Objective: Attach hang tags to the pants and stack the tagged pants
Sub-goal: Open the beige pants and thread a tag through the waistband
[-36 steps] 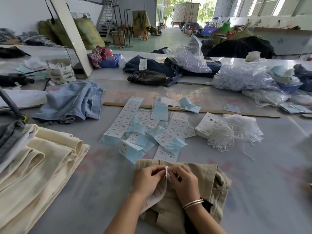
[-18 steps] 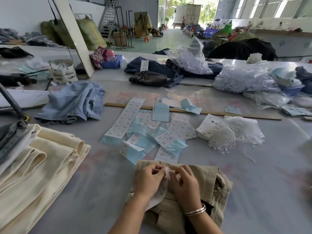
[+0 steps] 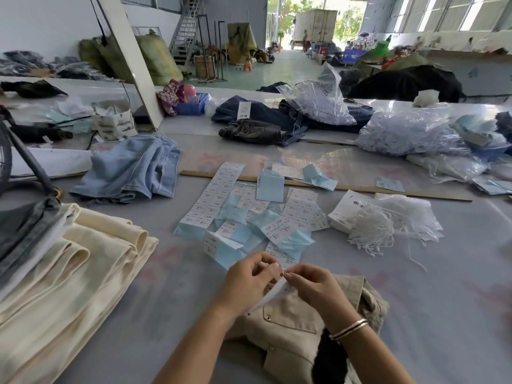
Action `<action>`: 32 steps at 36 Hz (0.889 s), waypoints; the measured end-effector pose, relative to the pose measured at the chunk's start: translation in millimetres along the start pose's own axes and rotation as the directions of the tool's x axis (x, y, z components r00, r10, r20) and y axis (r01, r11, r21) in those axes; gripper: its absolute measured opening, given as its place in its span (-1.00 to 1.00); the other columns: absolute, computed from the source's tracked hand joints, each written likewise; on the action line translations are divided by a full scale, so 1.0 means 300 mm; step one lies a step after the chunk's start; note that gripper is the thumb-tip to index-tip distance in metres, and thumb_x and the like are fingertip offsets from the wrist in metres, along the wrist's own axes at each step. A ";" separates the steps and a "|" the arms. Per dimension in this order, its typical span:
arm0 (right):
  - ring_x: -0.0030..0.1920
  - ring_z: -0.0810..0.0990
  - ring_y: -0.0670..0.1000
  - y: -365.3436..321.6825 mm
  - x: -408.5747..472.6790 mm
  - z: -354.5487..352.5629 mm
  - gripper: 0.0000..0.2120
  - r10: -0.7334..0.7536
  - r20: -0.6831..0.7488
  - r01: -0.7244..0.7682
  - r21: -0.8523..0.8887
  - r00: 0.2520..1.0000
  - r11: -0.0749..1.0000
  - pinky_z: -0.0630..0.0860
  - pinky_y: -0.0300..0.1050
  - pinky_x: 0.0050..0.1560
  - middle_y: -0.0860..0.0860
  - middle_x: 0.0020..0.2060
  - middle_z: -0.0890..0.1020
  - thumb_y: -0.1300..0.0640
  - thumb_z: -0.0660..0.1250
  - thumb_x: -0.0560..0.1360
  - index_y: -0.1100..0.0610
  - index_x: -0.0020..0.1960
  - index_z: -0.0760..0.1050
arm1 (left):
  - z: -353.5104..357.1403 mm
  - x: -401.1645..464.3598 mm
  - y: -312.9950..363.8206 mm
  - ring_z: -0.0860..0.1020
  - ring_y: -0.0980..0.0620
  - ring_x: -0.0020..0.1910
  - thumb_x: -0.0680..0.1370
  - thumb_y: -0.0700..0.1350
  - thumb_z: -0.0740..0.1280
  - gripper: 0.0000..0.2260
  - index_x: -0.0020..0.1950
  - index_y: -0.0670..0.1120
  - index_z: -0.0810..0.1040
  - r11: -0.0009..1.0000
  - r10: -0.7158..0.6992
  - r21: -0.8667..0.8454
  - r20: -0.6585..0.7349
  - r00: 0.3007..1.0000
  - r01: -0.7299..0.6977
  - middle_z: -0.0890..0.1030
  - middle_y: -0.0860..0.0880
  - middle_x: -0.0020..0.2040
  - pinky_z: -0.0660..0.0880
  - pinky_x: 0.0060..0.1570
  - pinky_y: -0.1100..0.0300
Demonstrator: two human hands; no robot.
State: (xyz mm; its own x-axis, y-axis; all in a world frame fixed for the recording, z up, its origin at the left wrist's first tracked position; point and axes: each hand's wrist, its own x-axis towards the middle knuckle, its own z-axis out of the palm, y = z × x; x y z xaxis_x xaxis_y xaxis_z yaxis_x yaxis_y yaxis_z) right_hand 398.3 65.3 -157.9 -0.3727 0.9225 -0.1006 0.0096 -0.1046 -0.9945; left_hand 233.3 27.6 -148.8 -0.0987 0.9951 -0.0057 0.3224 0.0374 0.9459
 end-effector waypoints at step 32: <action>-0.03 0.58 0.00 0.127 -0.023 0.270 -0.74 -0.138 -0.067 0.007 -0.879 0.988 0.476 0.39 -0.14 -0.15 -0.05 -0.09 0.63 -0.11 0.20 0.48 0.04 -0.12 0.56 | -0.134 -0.056 -0.159 0.56 0.21 -0.30 0.52 -0.10 0.41 -0.89 -0.21 -0.01 0.60 0.953 -0.175 0.255 0.028 0.984 0.162 0.64 0.06 -0.30 0.47 -0.20 0.34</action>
State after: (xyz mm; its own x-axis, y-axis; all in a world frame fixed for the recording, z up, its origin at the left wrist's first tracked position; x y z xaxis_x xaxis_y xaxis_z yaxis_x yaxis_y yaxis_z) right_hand 326.1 24.8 -192.6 -0.3071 0.9510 0.0357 0.8182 0.2830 -0.5005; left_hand 181.9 5.4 -180.7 -0.1274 0.9754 -0.1800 0.5318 0.2204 0.8177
